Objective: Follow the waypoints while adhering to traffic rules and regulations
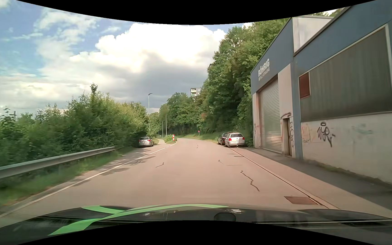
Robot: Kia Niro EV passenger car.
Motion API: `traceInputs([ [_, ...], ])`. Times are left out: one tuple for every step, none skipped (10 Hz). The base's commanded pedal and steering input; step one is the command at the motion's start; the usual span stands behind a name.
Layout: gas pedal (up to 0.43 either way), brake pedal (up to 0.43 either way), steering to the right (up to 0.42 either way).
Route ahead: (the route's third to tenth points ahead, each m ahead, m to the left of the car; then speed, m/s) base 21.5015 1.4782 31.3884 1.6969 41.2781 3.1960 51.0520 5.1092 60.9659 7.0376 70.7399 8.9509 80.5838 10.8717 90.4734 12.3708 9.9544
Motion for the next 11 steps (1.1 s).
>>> traceInputs([
  [0.13, 0.0, -0.016],
  [0.138, 0.0, -0.017],
  [0.138, 0.0, -0.016],
  [0.138, 0.0, -0.017],
  [0.138, 0.0, -0.016],
  [0.138, 0.0, -0.015],
  [0.138, 0.0, -0.013],
  [0.138, 0.0, -0.011],
  [0.138, 0.0, -0.01],
  [0.138, 0.0, -0.01],
  [0.138, 0.0, -0.01],
])
